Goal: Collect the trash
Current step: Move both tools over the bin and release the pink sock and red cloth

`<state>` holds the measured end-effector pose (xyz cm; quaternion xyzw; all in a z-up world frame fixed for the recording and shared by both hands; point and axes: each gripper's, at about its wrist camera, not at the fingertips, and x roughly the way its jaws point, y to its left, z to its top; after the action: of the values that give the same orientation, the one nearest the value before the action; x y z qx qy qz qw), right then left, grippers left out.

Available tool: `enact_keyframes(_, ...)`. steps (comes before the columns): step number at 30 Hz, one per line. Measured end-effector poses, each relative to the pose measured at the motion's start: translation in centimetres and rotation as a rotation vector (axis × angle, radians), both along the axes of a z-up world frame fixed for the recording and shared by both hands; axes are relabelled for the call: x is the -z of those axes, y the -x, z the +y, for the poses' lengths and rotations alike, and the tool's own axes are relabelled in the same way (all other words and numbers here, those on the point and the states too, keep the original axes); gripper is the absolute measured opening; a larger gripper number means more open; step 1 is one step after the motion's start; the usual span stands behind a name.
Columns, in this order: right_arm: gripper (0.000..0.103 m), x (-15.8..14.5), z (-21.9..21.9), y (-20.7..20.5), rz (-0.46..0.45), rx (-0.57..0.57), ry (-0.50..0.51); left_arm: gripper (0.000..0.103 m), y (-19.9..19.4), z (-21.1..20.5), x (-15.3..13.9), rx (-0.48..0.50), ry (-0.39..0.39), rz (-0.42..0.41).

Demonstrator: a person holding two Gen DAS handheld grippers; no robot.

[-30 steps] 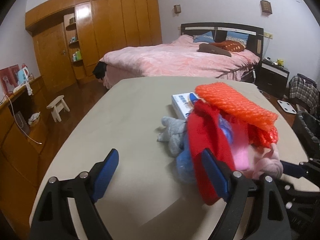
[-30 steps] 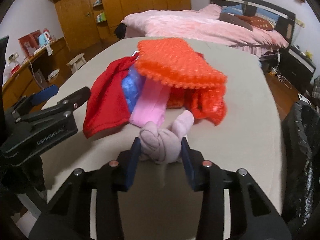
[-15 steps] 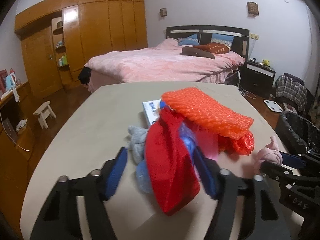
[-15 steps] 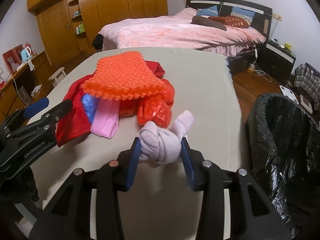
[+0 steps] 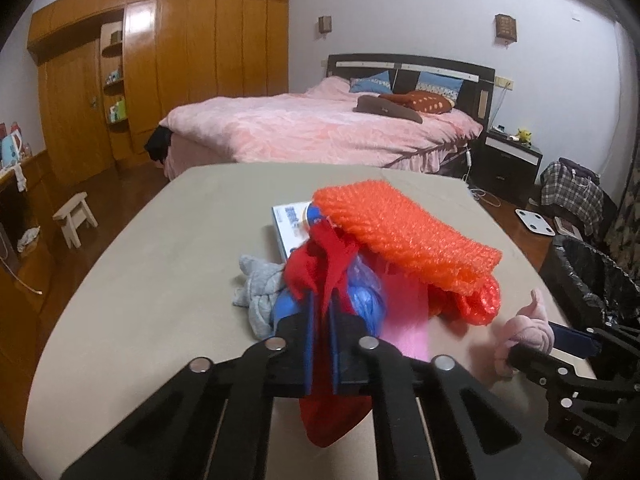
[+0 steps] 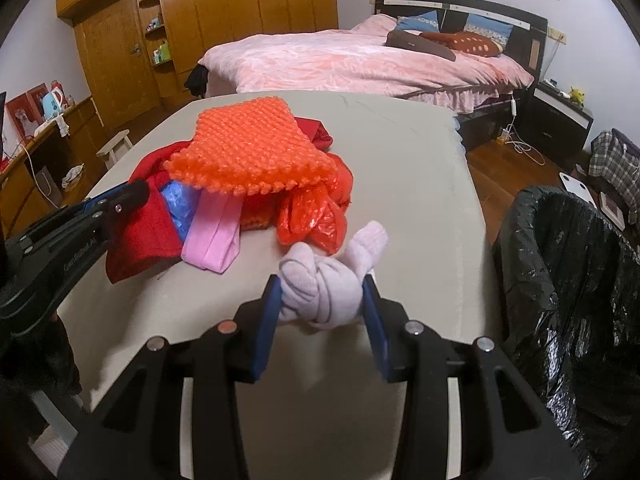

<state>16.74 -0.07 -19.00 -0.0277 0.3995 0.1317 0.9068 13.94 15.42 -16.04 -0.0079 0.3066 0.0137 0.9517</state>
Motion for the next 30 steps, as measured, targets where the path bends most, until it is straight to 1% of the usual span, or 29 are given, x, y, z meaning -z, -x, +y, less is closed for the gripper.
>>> enact_keyframes(3, 0.039, -0.4, -0.1, 0.0, -0.010, 0.001, -0.006, 0.005, 0.7, -0.3, -0.8, 0.010, -0.015, -0.030)
enact_keyframes(7, 0.039, -1.4, -0.4, 0.1, -0.031, 0.008, -0.021, 0.005, 1.4, -0.5, -2.1, 0.016, 0.000, -0.055)
enact_keyframes(13, 0.039, -3.7, -1.0, 0.4, -0.078, 0.017, -0.046, 0.005, 2.5, -1.0, -4.5, 0.030, -0.001, -0.100)
enact_keyframes(21, 0.039, -6.5, -2.3, 0.8, -0.132, 0.031, -0.075, 0.005, 4.0, -1.5, -7.5, 0.041, 0.021, -0.150)
enact_keyframes(25, 0.039, -7.8, -3.1, 1.1, -0.155, 0.042, -0.085, 0.005, 4.9, -2.1, -9.3, 0.059, 0.033, -0.185)
enact_keyframes(30, 0.039, -9.0, -4.5, 1.6, -0.182, 0.061, -0.087, 0.005, 5.4, -3.8, -11.1, 0.113, 0.040, -0.212)
